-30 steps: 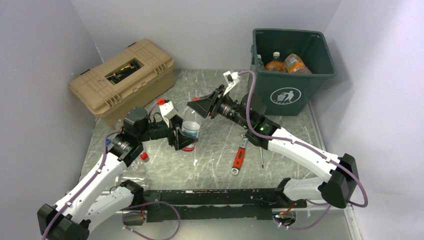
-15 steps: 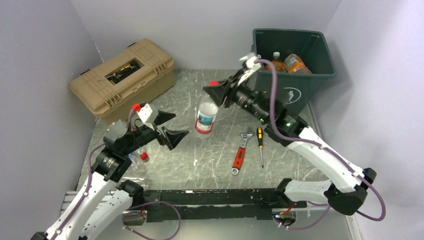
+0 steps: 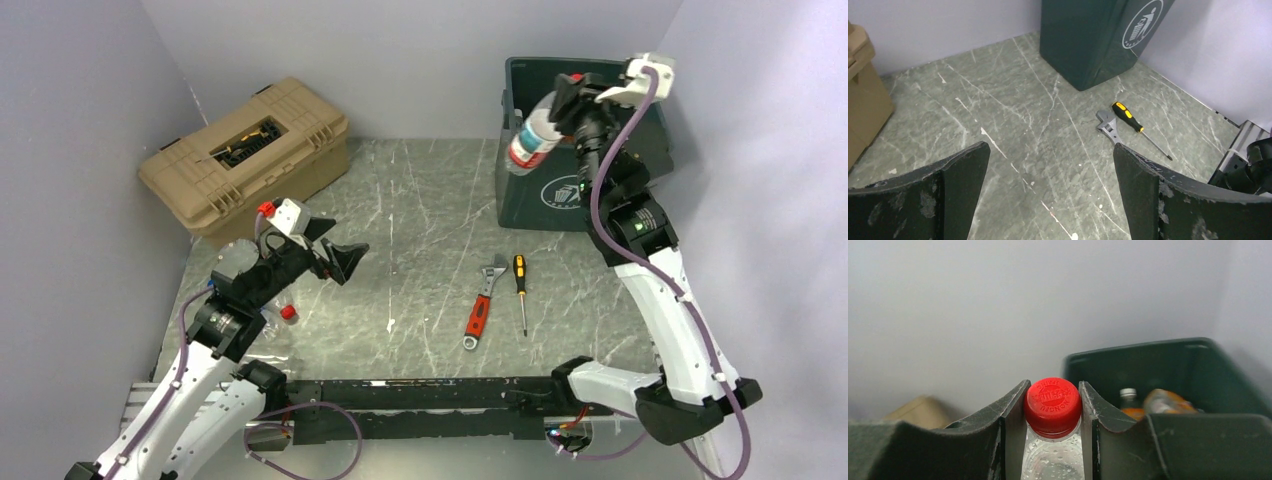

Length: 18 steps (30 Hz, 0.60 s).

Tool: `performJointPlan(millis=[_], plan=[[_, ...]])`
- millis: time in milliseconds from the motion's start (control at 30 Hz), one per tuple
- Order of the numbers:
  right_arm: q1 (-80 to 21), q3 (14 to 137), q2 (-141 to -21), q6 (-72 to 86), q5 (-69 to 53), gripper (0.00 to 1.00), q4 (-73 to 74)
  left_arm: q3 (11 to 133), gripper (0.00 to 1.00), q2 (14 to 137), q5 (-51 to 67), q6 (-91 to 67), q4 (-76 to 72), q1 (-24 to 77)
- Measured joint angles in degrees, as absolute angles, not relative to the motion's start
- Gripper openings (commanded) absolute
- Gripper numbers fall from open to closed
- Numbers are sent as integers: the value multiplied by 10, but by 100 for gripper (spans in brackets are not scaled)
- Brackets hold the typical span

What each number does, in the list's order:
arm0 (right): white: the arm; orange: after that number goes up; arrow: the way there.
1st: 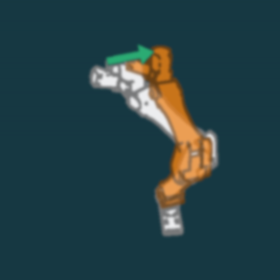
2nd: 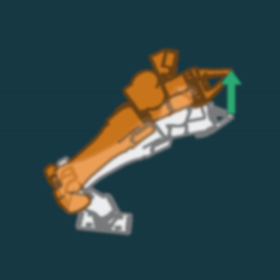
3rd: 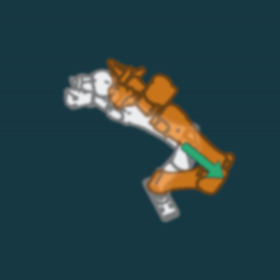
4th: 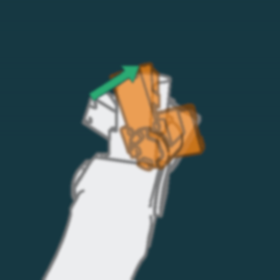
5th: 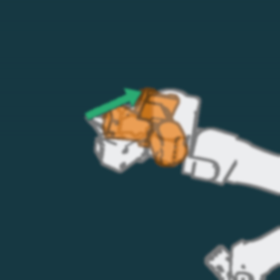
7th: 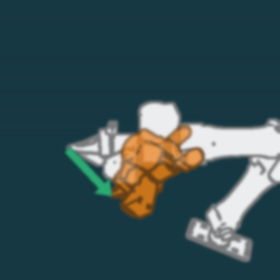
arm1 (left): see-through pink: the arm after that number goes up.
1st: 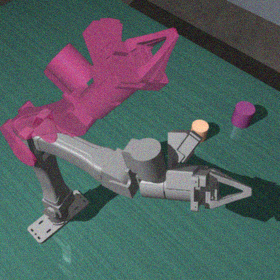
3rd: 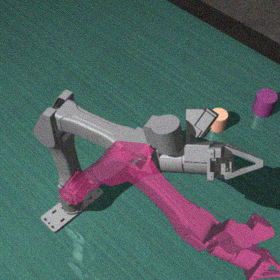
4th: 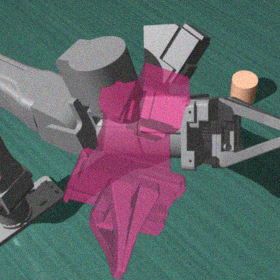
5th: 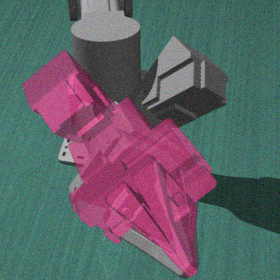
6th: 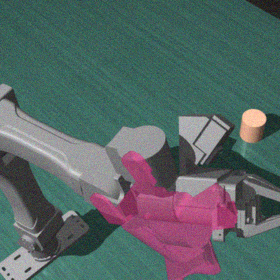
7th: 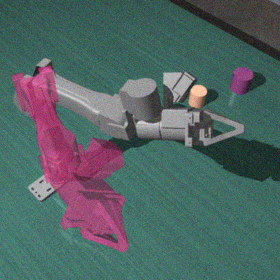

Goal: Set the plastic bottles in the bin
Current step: Pick up the plastic bottle at the center of the board, then place the plastic bottle in the trash bin.

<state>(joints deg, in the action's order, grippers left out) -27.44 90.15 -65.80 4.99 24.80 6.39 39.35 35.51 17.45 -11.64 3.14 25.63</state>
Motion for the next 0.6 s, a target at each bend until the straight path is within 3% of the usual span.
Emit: performJointPlan(millis=[600], plan=[[-53,890,-692,85,299,0,-60,394,99,338,140,-118,46,256]])
